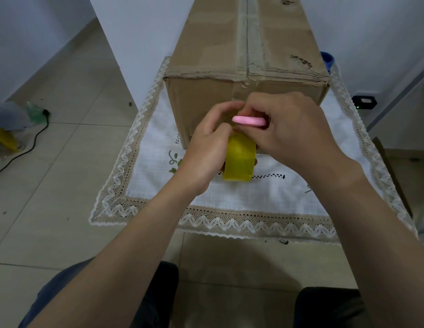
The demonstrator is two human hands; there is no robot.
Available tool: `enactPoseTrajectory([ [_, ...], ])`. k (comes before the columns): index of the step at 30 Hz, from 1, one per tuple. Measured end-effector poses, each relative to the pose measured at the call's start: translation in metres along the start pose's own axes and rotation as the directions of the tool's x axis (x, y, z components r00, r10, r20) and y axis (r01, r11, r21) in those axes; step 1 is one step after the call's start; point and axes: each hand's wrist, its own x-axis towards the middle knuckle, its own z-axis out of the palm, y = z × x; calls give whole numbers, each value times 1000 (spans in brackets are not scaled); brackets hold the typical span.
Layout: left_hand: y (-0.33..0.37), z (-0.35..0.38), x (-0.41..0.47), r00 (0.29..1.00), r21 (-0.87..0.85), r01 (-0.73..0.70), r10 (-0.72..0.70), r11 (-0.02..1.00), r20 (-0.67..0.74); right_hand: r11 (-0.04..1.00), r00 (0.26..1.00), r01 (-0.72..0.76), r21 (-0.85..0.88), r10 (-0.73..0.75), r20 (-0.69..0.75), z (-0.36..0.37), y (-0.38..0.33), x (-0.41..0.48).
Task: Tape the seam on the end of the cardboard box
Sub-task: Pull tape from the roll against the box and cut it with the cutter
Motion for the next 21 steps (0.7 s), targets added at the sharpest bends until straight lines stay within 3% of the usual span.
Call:
enactPoseTrajectory([
  [21,0,4,0,999,-31,4,-5,1000,-32,999,999,-41,-31,41,9,2,0,4],
])
